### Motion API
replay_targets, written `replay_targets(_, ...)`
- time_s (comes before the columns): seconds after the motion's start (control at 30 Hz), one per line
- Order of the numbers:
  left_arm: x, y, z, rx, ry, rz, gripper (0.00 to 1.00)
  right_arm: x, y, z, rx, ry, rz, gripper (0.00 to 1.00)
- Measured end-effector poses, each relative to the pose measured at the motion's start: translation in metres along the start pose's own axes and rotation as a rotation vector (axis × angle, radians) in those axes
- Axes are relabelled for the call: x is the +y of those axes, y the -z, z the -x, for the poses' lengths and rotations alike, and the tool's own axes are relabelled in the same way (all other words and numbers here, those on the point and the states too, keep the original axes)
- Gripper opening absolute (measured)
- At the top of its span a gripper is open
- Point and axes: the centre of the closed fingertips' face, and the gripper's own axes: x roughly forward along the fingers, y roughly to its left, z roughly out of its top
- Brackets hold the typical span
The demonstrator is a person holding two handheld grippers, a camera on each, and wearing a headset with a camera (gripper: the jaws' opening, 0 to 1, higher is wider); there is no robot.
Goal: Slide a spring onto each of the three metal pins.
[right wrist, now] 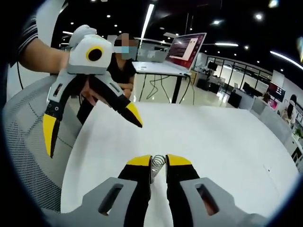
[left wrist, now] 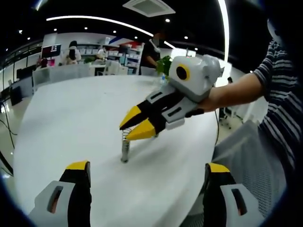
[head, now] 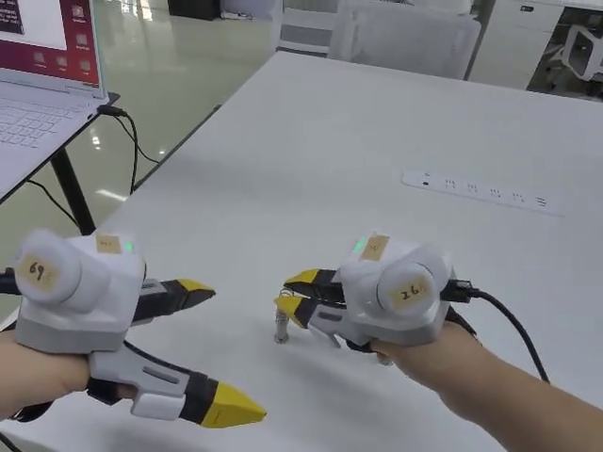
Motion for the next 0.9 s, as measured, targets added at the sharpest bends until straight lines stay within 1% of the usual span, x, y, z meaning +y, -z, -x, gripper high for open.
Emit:
replay_targets(0.03,-0.001,0.001,0.0,0.002,0.001,0.001,0.97,0.002,0.003,-0.002,0.018,-0.007,0.019,0.08)
replay_targets(0.13,-0.001,0.002,-0.001,0.008,0.004,-0.001,0.97,0.007,0.01,-0.007,0.042,-0.022,0.046,0.08)
replay_targets(0.3,-0.002,0.001,-0.001,0.001,0.003,0.001,0.97,0.012,0.026,-0.012,0.084,-0.033,0.057,0.08)
replay_targets(0.33,-0.002,0.001,-0.001,0.001,0.003,0.0,0.97,0.012,0.021,-0.012,0.049,-0.024,0.051,0.08)
replay_targets(0.37,-0.002,0.0,-0.001,0.001,0.004,0.001,0.97,0.012,0.024,-0.011,0.069,-0.029,0.045,0.08)
replay_targets(0.53,-0.002,0.001,-0.002,0.002,0.002,0.003,0.97,0.012,0.023,-0.011,0.071,-0.022,0.044,0.09)
replay_targets(0.67,-0.003,0.001,-0.003,0.003,0.005,0.003,0.97,0.011,0.022,-0.011,0.08,-0.019,0.025,0.09)
replay_targets(0.7,-0.004,0.0,-0.003,0.003,0.006,0.003,0.97,0.013,0.021,-0.01,0.07,-0.032,0.0,0.11)
replay_targets(0.73,-0.004,-0.001,-0.003,0.002,0.008,0.001,0.97,0.013,0.019,-0.009,0.06,-0.032,-0.01,0.13)
replay_targets(0.77,-0.004,-0.002,-0.003,-0.002,0.007,0.001,0.97,0.013,0.018,-0.007,0.059,-0.03,-0.007,0.15)
replay_targets(0.83,-0.002,-0.003,-0.003,-0.005,0.004,0.002,0.97,0.012,0.017,-0.004,0.06,-0.022,-0.008,0.15)
replay_targets(0.9,-0.001,-0.004,-0.003,-0.009,-0.004,0.002,0.97,0.009,0.015,0.0,0.051,-0.011,-0.024,0.16)
